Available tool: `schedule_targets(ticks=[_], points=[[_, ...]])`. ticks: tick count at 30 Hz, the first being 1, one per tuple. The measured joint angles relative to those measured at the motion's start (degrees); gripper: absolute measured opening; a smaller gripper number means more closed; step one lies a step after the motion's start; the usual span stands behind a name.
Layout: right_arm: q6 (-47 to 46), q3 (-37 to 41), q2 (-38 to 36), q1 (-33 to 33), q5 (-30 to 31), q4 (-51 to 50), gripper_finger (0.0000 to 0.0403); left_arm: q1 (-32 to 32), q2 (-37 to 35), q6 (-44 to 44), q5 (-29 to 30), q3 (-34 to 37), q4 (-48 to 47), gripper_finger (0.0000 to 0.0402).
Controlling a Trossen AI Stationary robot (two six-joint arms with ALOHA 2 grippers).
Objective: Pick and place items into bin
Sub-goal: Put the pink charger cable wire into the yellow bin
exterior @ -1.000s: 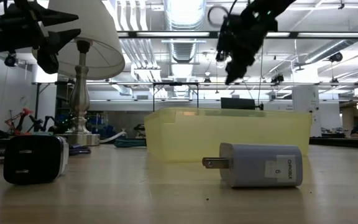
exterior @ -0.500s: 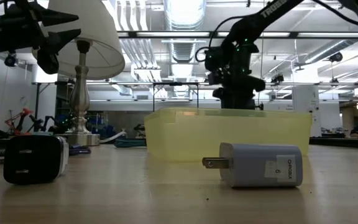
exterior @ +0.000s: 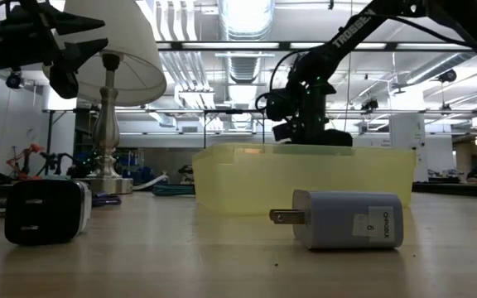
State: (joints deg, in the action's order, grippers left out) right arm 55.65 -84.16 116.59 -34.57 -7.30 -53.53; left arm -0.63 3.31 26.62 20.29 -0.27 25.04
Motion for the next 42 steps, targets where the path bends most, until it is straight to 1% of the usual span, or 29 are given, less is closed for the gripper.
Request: schedule_targets(ticks=[5, 8, 11, 19, 21, 23, 28, 31, 32, 38, 41, 42], points=[[0.08, 0.02, 0.68, 0.00, -0.05, 2.88, 0.0207, -0.01, 0.02, -0.01, 0.00, -0.01, -0.02, 0.0130], [1.80, 0.00, 1.14, 0.02, -0.19, 4.45, 0.0203, 0.00, 0.02, 0.00, 0.00, -0.01, -0.04, 0.0130], [3.28, 0.02, 2.15, 0.02, -0.19, 4.56, 0.0203, 0.00, 0.02, 0.00, 0.00, -0.01, -0.04, 0.0130], [3.00, -0.07, 4.15, 0.02, -0.26, 4.89, 0.0198, -0.01, 0.02, 0.01, 0.03, 0.00, -0.04, 0.0130], [3.05, -0.07, 4.18, 0.02, -0.06, 4.88, 0.0186, 0.01, 0.02, -0.01, 0.02, -0.02, -0.02, 0.0130], [3.01, -0.07, 4.18, 0.07, 0.54, 4.88, 0.0164, 0.01, 0.02, 0.01, 0.02, 0.00, -0.02, 0.0130], [2.12, -0.07, 4.13, 0.09, 2.86, 5.25, 0.0084, 0.01, 0.02, 0.00, 0.01, -0.01, -0.02, 0.0130], [-2.13, -0.07, 4.09, 0.07, 4.31, 5.36, 0.0032, 0.01, 0.02, 0.01, 0.02, -0.02, -0.02, 0.0130], [-4.19, -0.07, 4.02, 0.03, 4.82, 5.39, 0.0024, 0.01, 0.02, 0.01, 0.02, 0.00, -0.02, 0.0130], [-22.43, -2.01, 3.48, -1.50, 6.09, 2.74, 0.0021, -0.01, 0.02, 0.00, 0.00, -0.01, -0.02, 0.0130], [-31.91, -4.46, 1.88, -2.43, 5.75, 0.48, 0.0020, 0.01, 0.02, -0.01, 0.01, 0.00, -0.02, 0.0130], [-35.59, -5.27, 1.25, -2.67, 4.76, -0.77, 0.0020, -0.01, 0.02, 0.01, 0.00, -0.02, -0.02, 0.0130]])
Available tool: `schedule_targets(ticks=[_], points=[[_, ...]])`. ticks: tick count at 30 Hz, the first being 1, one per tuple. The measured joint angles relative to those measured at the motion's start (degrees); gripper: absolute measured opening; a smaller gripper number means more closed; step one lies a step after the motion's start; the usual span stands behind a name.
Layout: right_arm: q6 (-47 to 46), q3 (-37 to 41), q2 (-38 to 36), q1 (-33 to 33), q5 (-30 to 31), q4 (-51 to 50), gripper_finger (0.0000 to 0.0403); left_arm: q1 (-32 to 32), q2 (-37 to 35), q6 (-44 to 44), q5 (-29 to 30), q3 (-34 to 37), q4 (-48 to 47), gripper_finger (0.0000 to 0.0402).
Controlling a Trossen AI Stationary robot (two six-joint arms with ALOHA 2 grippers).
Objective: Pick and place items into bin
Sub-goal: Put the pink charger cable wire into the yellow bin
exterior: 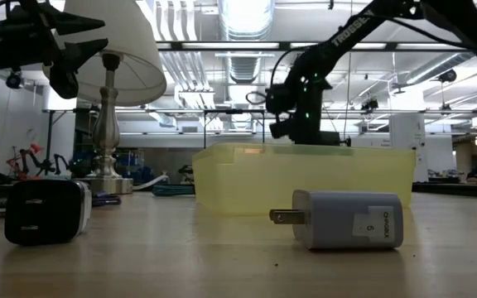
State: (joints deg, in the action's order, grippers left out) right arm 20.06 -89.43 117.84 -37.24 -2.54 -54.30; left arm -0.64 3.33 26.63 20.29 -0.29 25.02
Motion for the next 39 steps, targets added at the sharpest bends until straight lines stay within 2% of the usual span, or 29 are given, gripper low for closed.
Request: schedule_targets(ticks=[3, 7, 9, 12, 20, 25, 30, 34, 39], points=[[-11.89, -1.48, -1.82, -0.98, -7.66, -2.12, 0.0019, 0.02, 0.00, -0.01, 0.02, 0.01, 0.00, 0.0130], [-25.30, -1.88, -5.33, -1.94, -26.01, -2.77, 0.0019, 0.02, 0.00, 0.00, 0.00, 0.00, 0.00, 0.0130], [-26.99, -1.71, -7.32, -1.15, -32.67, -2.76, 0.0018, 0.00, 0.00, 0.00, 0.00, 0.00, 0.00, 0.0130], [-27.13, -1.53, -10.20, 1.29, -36.44, -2.99, 0.0018, 0.00, 0.00, -0.02, -0.02, 0.02, 0.00, 0.0130], [-26.30, -0.41, -14.38, 9.91, -37.56, -5.94, 0.0018, 0.00, 0.00, -0.02, -0.02, 0.02, -0.02, 0.0130], [-28.30, 2.81, -13.86, 15.13, -32.35, -5.88, 0.0018, 0.02, 0.00, -0.02, -0.04, 0.01, -0.02, 0.0130], [-26.80, 7.42, -13.46, 18.58, -31.81, -4.82, 0.0018, 0.00, 0.00, -0.02, -0.04, 0.00, -0.02, 0.0130], [-26.97, 11.93, -13.46, 19.74, -31.72, -0.60, 0.0018, 0.01, 0.00, -0.02, -0.04, 0.01, -0.02, 0.0130], [-32.16, 16.53, -13.46, 19.74, -31.75, 7.26, 0.0020, 0.02, 0.00, -0.02, -0.04, 0.02, -0.02, 0.0130]])
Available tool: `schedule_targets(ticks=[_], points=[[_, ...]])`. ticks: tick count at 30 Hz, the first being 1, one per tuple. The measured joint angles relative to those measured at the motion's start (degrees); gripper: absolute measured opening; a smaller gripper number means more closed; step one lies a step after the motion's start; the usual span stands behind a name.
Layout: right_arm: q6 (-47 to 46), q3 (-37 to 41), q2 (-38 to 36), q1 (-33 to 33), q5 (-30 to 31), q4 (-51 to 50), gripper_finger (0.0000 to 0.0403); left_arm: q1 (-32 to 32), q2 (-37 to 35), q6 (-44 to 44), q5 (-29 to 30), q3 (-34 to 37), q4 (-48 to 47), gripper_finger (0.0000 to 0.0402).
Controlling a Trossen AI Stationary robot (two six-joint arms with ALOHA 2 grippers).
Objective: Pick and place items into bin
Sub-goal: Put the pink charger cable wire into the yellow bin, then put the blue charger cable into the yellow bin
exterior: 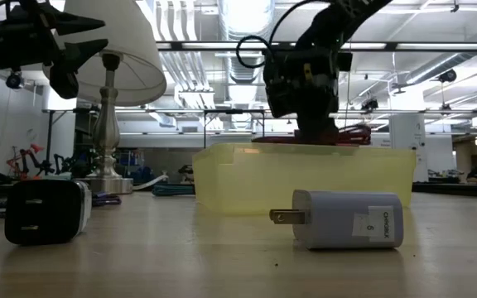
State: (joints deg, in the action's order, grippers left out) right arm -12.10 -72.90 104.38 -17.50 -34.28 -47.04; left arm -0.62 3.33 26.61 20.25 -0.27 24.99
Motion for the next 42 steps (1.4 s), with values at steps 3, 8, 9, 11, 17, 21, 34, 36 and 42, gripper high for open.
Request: schedule_targets(ticks=[3, 8, 9, 11, 17, 21, 34, 36, 42], points=[[-1.17, 1.16, 0.00, 0.00, 0.00, 0.98, 0.0036, -0.02, 0.00, 0.00, 0.00, -0.02, -0.02, 0.0130], [-0.81, 1.21, 0.00, 0.00, -0.05, 0.62, 0.0084, -0.01, 0.00, 0.00, -0.01, -0.01, -0.02, 0.0130], [-0.78, 0.94, 0.00, 0.00, -0.08, 0.54, 0.0094, 0.00, 0.00, 0.00, 0.00, -0.02, -0.02, 0.0130], [-0.80, 0.09, 0.00, -0.01, -0.11, 0.56, 0.0112, 0.00, 0.00, 0.00, -0.02, 0.00, -0.02, 0.0130], [3.27, -4.40, -0.46, -0.84, -0.19, 1.01, 0.0143, -0.02, 0.00, 0.00, -0.01, -0.01, -0.01, 0.0130], [10.26, -5.68, -4.91, -2.58, -0.21, 6.55, 0.0140, -0.01, -0.02, 0.00, 0.00, 0.00, 0.00, 0.0130], [9.23, 4.16, -30.01, -6.84, 4.89, 36.43, 0.0076, -0.01, 0.39, -0.09, 0.01, 0.00, 0.28, 0.0130], [7.95, 7.58, -33.97, -6.71, 7.08, 39.38, 0.0067, -0.02, 0.76, -0.42, 0.13, -0.02, 0.28, 0.0130], [0.24, 18.86, -43.73, -6.77, 10.25, 46.66, 0.0052, -0.02, 2.31, -0.48, 2.82, -0.02, 0.27, 0.0130]])
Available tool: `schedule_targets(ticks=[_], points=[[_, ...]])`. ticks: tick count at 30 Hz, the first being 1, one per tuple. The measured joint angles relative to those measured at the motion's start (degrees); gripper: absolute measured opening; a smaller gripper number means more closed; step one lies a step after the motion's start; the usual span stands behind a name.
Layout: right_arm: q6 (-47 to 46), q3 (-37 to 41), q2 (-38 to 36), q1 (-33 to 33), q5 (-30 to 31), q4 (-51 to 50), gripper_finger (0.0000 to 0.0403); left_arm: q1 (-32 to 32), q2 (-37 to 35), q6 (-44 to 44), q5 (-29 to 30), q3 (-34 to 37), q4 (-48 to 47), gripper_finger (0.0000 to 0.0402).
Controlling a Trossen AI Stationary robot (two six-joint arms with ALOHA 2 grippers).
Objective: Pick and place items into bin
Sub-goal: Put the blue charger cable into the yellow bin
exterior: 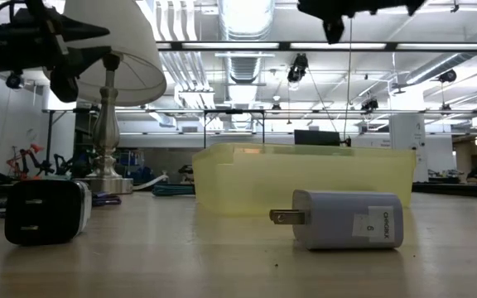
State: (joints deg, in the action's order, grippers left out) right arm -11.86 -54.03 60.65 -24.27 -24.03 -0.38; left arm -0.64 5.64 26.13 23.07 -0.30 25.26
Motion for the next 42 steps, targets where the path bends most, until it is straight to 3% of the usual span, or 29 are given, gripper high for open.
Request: schedule_targets(ticks=[5, 11, 16, 22, 25, 33, 42], points=[[-3.15, 10.17, -6.60, 2.08, 9.53, 3.16, 0.0053, 0.00, 1.96, 0.09, -0.22, 0.00, 1.30, 0.0130], [-7.16, 22.18, -12.61, 5.21, 19.31, 15.10, 0.0053, 0.00, 6.75, -0.04, -0.37, -0.72, 3.79, 0.0130], [-12.72, 29.45, -14.22, 5.26, 20.36, 24.50, 0.0053, 0.00, 13.51, -0.91, -0.48, -2.84, 11.68, 0.0130], [-14.57, 33.49, -14.17, 5.24, 20.39, 31.34, 0.0054, 0.00, 23.79, -9.61, -1.78, -5.90, 27.87, 0.0130], [-14.52, 34.43, -14.21, 5.26, 21.02, 32.52, 0.0054, -0.04, 29.03, -10.51, -2.22, -10.37, 29.69, 0.0130], [-13.58, 34.72, -13.65, 5.13, 21.28, 32.25, 0.0054, -0.60, 48.95, -20.23, -5.78, -27.42, 23.12, 0.0130], [-7.65, 34.72, -13.72, 5.13, 21.27, 32.19, 0.0054, -5.03, 65.11, -19.22, -6.05, -47.32, -2.51, 0.0130]])
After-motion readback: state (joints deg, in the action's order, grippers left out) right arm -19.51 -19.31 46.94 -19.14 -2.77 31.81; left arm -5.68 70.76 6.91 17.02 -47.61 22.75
